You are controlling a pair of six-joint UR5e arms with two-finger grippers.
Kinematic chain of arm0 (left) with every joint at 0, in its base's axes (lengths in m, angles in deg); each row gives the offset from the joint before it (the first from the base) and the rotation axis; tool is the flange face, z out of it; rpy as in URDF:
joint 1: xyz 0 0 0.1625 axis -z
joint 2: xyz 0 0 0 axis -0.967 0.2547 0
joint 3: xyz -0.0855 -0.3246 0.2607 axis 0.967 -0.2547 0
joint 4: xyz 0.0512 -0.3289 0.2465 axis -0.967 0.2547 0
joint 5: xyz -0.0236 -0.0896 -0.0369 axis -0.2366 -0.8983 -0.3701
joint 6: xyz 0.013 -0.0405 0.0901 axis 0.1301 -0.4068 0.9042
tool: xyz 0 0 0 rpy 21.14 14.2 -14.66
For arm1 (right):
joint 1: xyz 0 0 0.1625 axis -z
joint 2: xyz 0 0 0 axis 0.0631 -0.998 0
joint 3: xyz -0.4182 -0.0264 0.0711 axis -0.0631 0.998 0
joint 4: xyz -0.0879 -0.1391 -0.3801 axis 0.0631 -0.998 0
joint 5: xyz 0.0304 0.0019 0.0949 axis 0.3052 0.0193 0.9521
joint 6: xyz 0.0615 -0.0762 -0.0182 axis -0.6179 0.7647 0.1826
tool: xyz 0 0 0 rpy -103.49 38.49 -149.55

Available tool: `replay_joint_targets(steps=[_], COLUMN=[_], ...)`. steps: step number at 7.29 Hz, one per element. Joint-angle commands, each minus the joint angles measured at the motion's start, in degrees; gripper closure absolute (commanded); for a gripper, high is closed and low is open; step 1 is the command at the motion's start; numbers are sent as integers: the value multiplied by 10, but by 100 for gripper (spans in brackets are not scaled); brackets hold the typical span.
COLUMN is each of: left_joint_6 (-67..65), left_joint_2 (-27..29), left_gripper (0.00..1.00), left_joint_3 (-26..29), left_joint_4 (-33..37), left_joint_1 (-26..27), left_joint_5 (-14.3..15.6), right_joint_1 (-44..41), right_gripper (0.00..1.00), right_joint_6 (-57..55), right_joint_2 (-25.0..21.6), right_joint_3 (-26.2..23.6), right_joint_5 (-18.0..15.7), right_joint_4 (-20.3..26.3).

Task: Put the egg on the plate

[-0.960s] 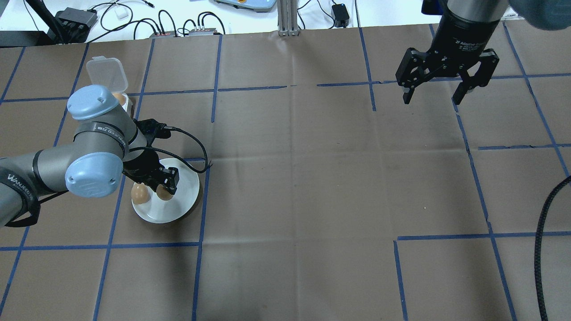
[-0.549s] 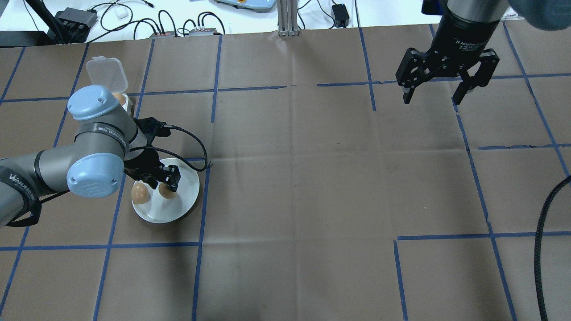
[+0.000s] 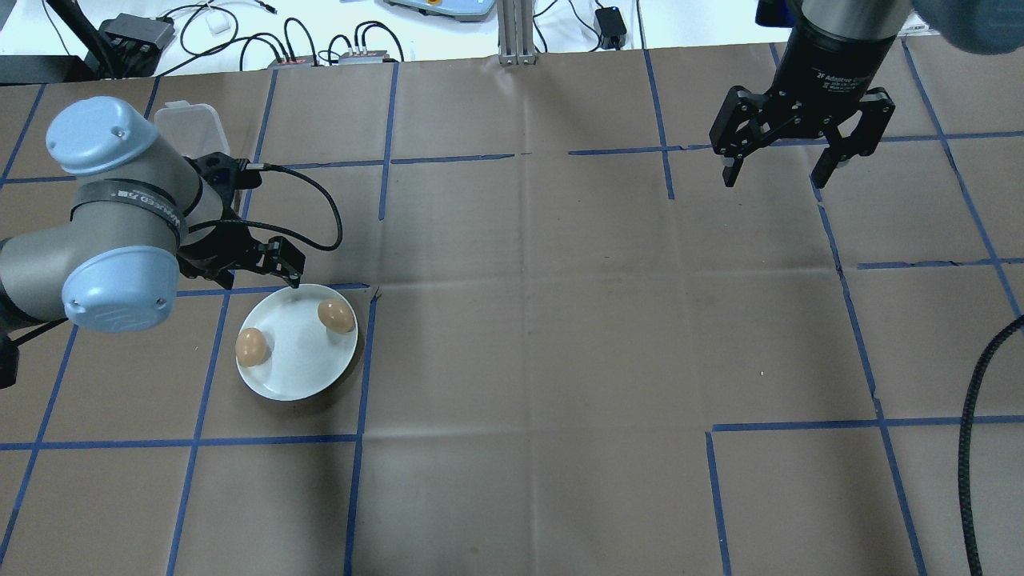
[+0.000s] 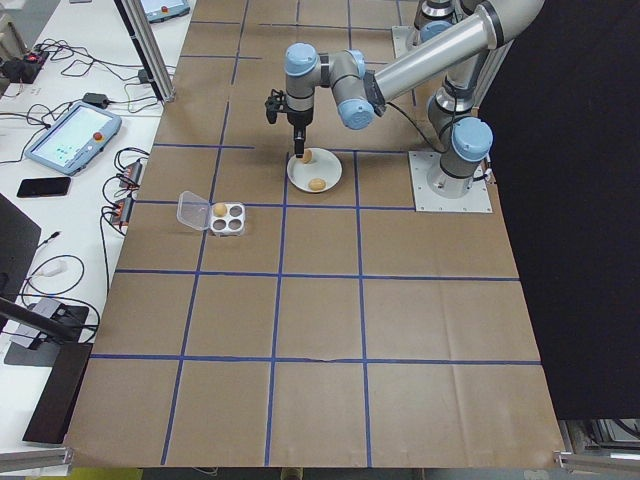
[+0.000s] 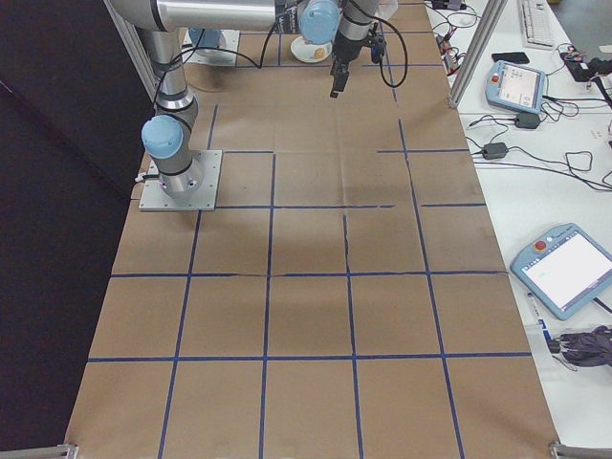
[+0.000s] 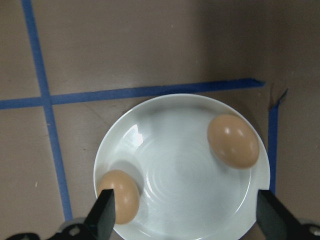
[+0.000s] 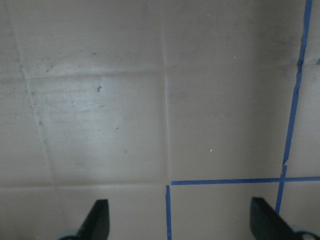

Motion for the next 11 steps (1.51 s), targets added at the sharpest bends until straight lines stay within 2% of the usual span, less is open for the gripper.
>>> replay_joint_targets(steps=[1, 2, 3, 5, 7, 9, 11], left_joint_6=[-13, -7, -6, 32, 71, 76, 78], left_joint_2=[22, 60, 104, 224, 311, 367, 377], left_gripper=[0, 0, 0, 0, 0, 0, 0], left_joint_3=[50, 98, 157, 294, 386, 421, 407], left_joint_4=[16, 36, 36, 47, 52, 49, 51], left_joint_1=[-17, -40, -57, -90, -113, -114, -103], left_joint_5=[-2, -5, -31, -30, -28, -29, -27], right_joint_1=[0, 0, 0, 0, 0, 0, 0], right_gripper=[0, 0, 0, 0, 0, 0, 0], right_joint_6=[0, 0, 0, 0, 0, 0, 0], right_joint_2=[0, 0, 0, 0, 0, 0, 0], right_joint_3=[0, 0, 0, 0, 0, 0, 0], right_joint_5=[0, 0, -1, 0, -1, 0, 0], right_joint_4=[0, 0, 0, 0, 0, 0, 0])
